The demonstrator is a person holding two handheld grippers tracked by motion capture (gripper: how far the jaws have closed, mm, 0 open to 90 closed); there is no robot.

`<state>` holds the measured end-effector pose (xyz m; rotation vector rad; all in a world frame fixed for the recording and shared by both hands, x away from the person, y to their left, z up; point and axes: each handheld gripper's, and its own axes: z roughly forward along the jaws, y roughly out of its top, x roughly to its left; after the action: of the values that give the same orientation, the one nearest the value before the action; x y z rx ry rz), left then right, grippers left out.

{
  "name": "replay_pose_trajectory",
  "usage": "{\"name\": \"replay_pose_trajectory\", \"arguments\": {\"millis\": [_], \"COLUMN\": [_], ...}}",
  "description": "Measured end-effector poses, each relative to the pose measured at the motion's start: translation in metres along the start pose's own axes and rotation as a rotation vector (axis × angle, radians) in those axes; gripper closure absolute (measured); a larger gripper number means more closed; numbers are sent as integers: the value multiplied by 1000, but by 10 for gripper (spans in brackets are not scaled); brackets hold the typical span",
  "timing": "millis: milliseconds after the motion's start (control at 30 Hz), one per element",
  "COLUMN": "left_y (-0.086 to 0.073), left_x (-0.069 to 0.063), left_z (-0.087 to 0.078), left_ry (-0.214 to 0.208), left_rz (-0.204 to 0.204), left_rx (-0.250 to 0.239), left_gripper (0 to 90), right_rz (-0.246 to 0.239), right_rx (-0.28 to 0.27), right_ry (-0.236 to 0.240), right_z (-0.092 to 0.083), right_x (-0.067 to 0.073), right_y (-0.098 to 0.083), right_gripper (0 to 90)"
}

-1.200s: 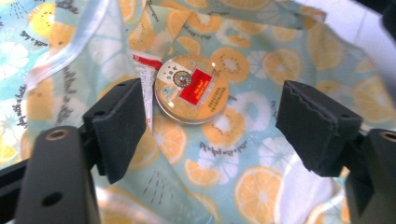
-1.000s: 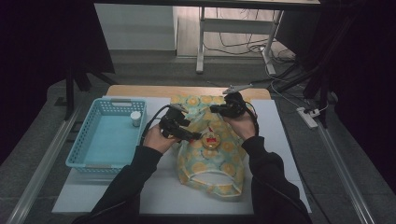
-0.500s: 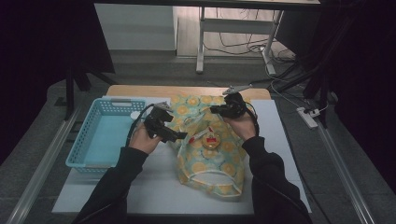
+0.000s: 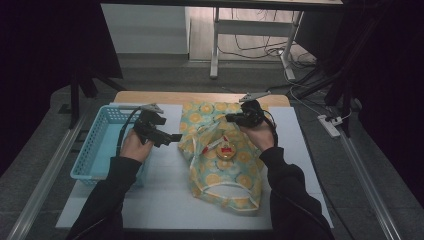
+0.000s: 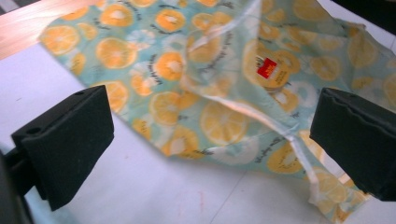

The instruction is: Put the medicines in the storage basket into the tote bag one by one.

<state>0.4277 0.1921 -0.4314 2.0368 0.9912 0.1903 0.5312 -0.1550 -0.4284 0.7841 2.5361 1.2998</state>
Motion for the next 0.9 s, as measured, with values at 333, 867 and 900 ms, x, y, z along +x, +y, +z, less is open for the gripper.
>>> {"name": "replay_pose_trajectory", "arguments": {"millis": [333,867,900], "left_y": [-15,-28,-29], "left_x": [28,64,66], "left_z": [-19,-31,-31], "left_ry": [148,315,326], "left_rz": [-4,-112,-116], "left_rx": [20,69,68], "left_gripper": [0,0,0], "right_rz": [3,2,2], "right_rx": [0,0,0], "right_ry": [-3,1,2], "right_z": [-1,0,1], "right_x": [-1,-1,-1], "right_y": [-1,-3,-3], "right_gripper": [900,900,900]}}
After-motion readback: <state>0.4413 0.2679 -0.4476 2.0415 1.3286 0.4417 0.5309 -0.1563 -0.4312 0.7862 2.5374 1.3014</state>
